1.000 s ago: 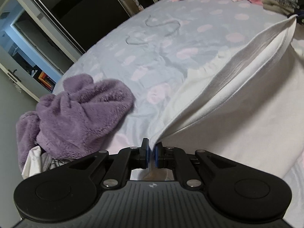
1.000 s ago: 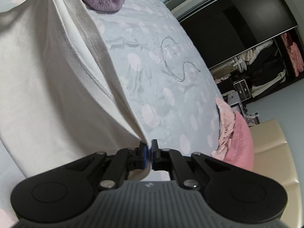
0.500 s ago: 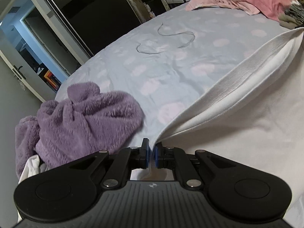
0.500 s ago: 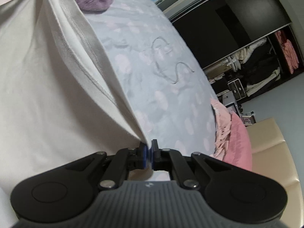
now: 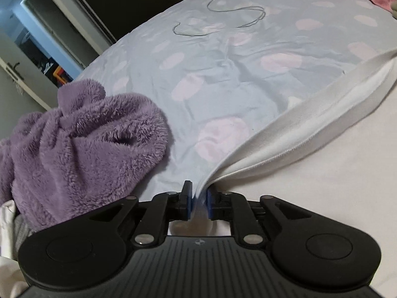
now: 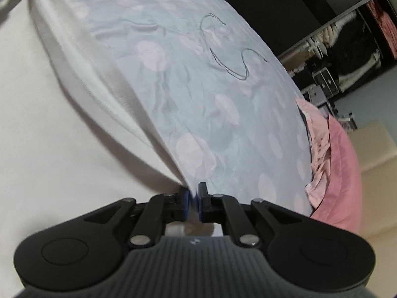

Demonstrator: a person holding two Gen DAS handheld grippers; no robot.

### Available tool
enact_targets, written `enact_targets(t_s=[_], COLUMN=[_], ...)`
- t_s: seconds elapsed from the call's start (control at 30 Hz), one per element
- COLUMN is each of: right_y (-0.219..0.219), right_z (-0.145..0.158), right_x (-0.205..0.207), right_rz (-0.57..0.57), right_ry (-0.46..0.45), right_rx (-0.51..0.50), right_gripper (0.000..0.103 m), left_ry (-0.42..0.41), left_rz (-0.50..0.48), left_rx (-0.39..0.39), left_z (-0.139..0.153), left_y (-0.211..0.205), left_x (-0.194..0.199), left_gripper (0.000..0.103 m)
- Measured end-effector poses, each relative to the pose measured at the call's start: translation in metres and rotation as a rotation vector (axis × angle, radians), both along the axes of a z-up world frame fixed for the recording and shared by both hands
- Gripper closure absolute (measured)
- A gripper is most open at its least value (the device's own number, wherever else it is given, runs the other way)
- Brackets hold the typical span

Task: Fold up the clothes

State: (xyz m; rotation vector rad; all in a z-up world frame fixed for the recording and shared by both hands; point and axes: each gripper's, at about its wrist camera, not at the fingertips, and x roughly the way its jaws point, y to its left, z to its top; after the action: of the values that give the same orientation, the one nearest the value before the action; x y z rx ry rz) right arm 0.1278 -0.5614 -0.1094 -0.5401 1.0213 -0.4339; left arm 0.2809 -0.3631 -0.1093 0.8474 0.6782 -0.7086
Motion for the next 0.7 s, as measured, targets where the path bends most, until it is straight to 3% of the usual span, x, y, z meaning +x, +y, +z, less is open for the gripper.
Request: enact_targets(t_s=[0.1, 0.37, 0.5, 0.6, 0.7], right_y=[-0.007, -0.036, -0.037, -0.036, -0.028], right_z=[0.000, 0.014, 0.023, 0.029, 0.026], right_x=[0.001, -0.001, -0.009, -0.018, -0.021], right_rz=[-0.039, -0.191, -0.213, -0.220, -0.178], right_ry=[-0.033, -0.134, -0.158, -0.200, -0.211], right_rx=[0.018, 0.140, 0.160, 0.280, 0.441], right_gripper=[0.072, 0.071, 0.072, 0.091, 0.091], left_ry=[-0.004, 0.028, 0.059, 0.114, 0.184], left_rz=[0.041, 0.191, 0.124, 0.033, -0.017], left_rx=[-0.046, -0.153, -0.163, -0.174, -0.170], left_z=[0.003, 0.025, 0.031, 0.030, 0.020], left_y=[0.003, 0.019, 0.029, 0.031, 0.022], left_x=[0.007, 0.030, 0.019, -0.001, -0.020], left_gripper=[0.075, 0.074, 0.074, 0.079, 0.082])
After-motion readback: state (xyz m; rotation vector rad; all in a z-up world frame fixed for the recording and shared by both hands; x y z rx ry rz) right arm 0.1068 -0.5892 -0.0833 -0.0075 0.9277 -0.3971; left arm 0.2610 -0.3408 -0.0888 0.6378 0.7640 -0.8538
